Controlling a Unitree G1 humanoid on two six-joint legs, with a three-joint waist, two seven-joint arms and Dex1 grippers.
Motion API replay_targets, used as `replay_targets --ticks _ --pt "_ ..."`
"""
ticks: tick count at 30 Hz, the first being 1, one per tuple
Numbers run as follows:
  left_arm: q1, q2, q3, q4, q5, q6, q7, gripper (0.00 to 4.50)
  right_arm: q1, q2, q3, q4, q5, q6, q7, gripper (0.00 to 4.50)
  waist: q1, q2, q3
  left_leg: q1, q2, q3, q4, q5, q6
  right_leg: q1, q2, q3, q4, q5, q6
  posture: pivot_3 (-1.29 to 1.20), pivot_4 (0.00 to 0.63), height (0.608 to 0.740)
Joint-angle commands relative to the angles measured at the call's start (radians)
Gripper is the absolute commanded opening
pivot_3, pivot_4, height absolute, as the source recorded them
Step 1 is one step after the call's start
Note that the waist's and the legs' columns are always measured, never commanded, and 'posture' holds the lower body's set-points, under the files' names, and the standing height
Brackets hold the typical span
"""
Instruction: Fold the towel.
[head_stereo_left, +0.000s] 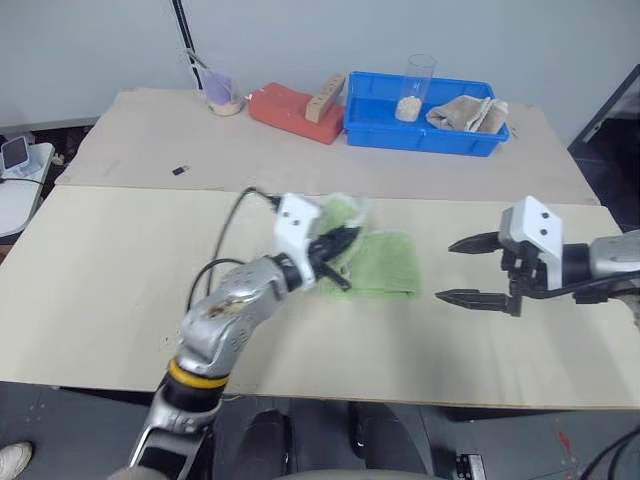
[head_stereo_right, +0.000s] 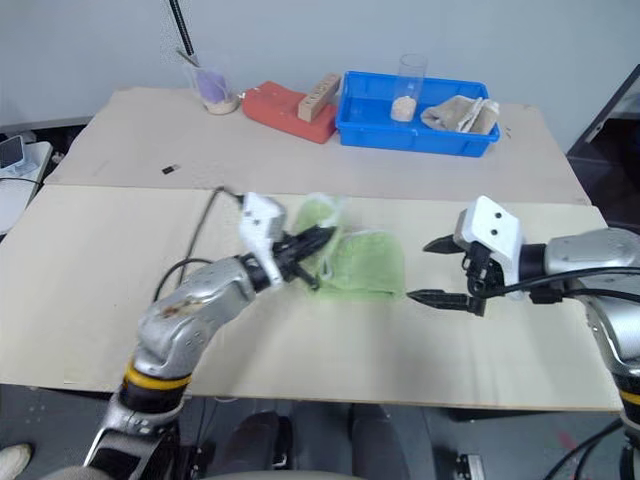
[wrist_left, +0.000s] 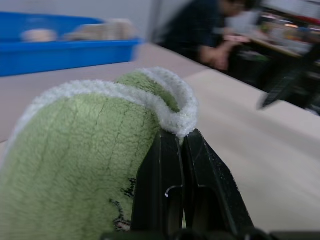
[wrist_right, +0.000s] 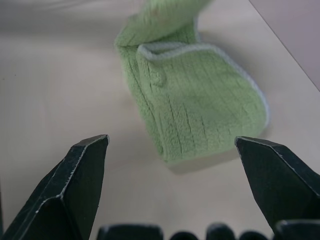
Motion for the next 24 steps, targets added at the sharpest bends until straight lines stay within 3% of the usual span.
replay_targets --ticks 1,7,11,16,18,24 --pt "-0.055 -0.044 -0.051 0.12 0.06 -0.097 -0.083 0.09 0.036 -0.016 -0.096 -0.081 0.036 0.047 -0.045 4.5 0.002 0.0 0.0 0.0 0.0 -0.001 0.0 0.0 0.0 0.0 0.001 0.0 0.0 0.0 0.0 0.0 0.15 0.714" --pt "-0.065 -0.058 -0.085 0.213 0.127 -0.184 -0.184 0.09 0.106 -0.007 -0.164 -0.16 0.074 0.106 -0.107 4.5 0.002 0.0 0.0 0.0 0.0 -0.001 0.0 0.0 0.001 0.0 0.002 0.0 0.001 0.0 0.0 0.0 0.15 0.714" --pt "-0.064 -0.068 -0.075 0.207 0.11 -0.179 -0.242 1.22 0.109 0.001 -0.172 -0.161 0.087 0.115 -0.147 4.5 0.005 0.0 0.0 0.0 0.0 -0.002 0.002 0.0 0.001 0.0 0.001 0.0 0.0 0.0 0.0 0.0 0.15 0.714" --pt "-0.066 -0.068 -0.028 0.172 0.088 -0.186 -0.276 3.42 0.046 0.031 -0.127 -0.108 0.086 0.093 -0.198 4.5 0.003 0.0 0.0 0.0 0.0 -0.002 0.003 0.0 0.001 0.0 0.001 0.001 0.0 0.0 0.001 0.0 0.15 0.714" --pt "-0.058 -0.019 0.005 0.113 0.066 -0.172 -0.315 4.33 -0.012 0.063 -0.076 -0.062 0.067 0.078 -0.224 4.5 -0.002 0.0 0.0 0.0 0.0 -0.002 0.003 0.0 0.001 0.0 0.001 0.001 0.0 0.001 0.001 0.0 0.15 0.714" --pt "-0.012 0.224 0.157 -0.05 0.007 -0.137 -0.425 4.46 -0.188 0.218 0.088 0.099 -0.008 0.047 -0.314 4.5 -0.016 0.001 0.0 0.002 0.003 -0.002 0.002 0.0 0.001 -0.001 0.005 0.001 0.003 0.001 0.001 0.0 0.15 0.714"
